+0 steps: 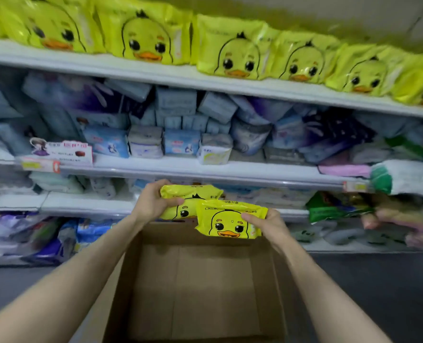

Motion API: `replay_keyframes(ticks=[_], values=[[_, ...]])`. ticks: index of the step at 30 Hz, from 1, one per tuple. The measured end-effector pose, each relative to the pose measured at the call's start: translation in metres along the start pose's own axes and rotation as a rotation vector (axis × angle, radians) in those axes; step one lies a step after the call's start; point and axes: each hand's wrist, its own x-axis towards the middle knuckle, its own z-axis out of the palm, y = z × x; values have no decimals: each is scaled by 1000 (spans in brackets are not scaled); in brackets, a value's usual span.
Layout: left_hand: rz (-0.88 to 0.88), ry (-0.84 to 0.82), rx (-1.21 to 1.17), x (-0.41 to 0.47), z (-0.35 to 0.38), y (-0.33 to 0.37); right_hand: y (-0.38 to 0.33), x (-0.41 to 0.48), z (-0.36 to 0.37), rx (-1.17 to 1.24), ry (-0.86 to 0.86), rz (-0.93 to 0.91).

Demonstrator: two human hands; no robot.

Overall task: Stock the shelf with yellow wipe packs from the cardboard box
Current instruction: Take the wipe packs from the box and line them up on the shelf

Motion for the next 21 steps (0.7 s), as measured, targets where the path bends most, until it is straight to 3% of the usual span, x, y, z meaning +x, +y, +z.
replay_keyframes(ticks=[8, 21], values=[[280, 97, -22, -26, 26, 149, -88, -34, -117, 18, 56, -214], [364, 427, 12, -68, 58, 261, -178, -22, -240, -26, -38, -456]])
